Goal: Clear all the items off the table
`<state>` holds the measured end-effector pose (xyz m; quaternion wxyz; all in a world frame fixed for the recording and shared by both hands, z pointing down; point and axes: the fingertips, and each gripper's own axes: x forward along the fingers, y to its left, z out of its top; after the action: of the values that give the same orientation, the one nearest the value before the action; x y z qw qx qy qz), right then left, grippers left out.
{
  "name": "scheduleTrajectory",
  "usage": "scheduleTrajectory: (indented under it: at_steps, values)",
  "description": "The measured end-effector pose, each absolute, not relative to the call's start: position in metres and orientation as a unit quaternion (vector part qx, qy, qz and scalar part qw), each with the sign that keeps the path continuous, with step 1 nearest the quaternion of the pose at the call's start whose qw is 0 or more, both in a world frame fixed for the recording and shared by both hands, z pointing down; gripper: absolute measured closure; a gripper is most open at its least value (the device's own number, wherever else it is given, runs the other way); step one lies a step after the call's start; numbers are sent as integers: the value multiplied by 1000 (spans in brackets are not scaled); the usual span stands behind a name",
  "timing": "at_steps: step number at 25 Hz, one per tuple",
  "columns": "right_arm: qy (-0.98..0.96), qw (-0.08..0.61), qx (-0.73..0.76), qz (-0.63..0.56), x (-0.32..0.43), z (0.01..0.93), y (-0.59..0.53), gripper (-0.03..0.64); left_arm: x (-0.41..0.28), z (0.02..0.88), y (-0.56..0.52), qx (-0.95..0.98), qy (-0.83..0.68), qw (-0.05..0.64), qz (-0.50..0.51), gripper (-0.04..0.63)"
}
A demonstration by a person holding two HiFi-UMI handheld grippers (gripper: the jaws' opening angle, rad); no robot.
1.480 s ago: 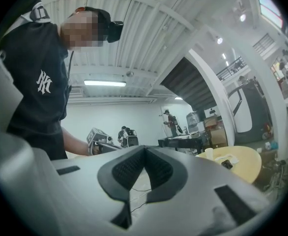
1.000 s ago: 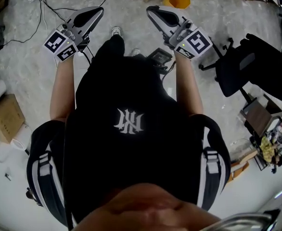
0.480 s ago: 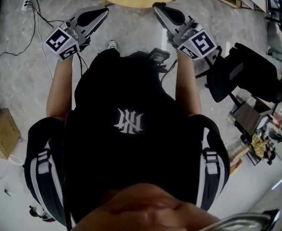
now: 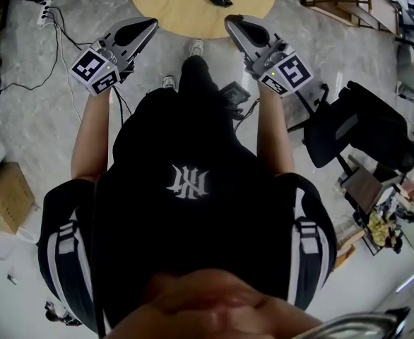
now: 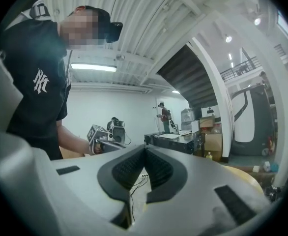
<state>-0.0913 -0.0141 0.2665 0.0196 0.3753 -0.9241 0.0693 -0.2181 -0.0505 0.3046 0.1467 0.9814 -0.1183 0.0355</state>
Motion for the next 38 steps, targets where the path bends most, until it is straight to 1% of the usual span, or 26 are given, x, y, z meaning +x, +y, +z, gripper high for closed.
scheduleTrajectory:
  at_steps: [4, 9, 18, 23, 27, 33, 38]
  values:
    - [-934, 12, 348, 77, -71, 280, -54, 613, -195, 320, -89, 976, -144, 155, 52, 583]
    - [-948, 32, 309, 63, -53, 287, -112, 613, -175, 339, -142, 970, -176, 153, 75, 583]
    - [-960, 13, 269, 72, -25, 297, -174, 614, -137, 345, -199, 960, -210, 152, 107, 583]
    - [-966, -2, 244, 85, -25, 302, -193, 614, -134, 353, -215, 954, -221, 163, 119, 583]
    - [-967, 7, 239, 93, -26, 310, -200, 613, -136, 365, -223, 951, -223, 173, 127, 583]
    - [-953, 22, 277, 119, -29, 331, -210, 612, -146, 390, -238, 953, -205, 182, 128, 583]
    - [-938, 4, 318, 142, -36, 336, -225, 612, -159, 419, -271, 947, -231, 178, 136, 583]
